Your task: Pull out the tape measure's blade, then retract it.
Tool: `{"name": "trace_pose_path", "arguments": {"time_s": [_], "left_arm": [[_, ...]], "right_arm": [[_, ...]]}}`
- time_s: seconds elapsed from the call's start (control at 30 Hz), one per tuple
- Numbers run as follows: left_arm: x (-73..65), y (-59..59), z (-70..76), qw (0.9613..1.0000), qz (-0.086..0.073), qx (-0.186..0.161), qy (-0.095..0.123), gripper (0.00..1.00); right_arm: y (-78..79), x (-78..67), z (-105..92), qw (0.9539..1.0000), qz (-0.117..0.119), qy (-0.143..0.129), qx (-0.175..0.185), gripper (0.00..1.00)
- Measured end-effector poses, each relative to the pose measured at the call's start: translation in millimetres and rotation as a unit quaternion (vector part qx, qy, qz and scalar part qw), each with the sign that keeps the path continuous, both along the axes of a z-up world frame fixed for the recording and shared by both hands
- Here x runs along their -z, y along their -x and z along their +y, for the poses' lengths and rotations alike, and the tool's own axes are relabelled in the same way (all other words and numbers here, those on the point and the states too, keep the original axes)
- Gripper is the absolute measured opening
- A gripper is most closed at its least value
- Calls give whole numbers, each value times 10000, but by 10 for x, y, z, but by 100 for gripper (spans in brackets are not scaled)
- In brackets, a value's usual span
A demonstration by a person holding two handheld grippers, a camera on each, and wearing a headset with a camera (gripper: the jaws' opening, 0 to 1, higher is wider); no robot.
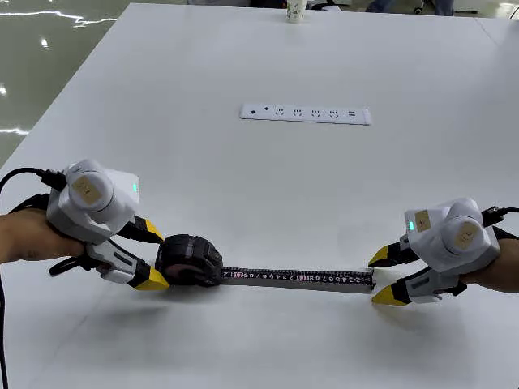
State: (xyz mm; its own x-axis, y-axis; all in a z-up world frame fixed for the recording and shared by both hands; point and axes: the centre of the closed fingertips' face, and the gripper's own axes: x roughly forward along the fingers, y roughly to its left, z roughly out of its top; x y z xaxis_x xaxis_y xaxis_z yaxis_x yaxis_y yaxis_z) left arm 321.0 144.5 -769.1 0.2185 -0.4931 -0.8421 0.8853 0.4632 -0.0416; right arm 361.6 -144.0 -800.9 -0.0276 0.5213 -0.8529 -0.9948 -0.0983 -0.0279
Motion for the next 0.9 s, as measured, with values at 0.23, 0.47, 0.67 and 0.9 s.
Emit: {"name": "trace_pose_path", "arguments": {"time_s": [0.23,0.47,0.67,0.9], "left_arm": [[-23,39,6,9997,-47,-203,84,53],[-22,142,2,9992,0,-366,148,58],[-28,219,-6,9985,5,-507,221,64],[-20,304,-16,9972,-18,-679,313,69]], "right_arm": [[27,-37,-42,9998,-34,-20,184,37],[103,-58,-46,9993,-30,-88,364,44],[151,-69,-68,9982,4,-128,588,50],[203,-98,-73,9961,28,-216,850,55]]}}
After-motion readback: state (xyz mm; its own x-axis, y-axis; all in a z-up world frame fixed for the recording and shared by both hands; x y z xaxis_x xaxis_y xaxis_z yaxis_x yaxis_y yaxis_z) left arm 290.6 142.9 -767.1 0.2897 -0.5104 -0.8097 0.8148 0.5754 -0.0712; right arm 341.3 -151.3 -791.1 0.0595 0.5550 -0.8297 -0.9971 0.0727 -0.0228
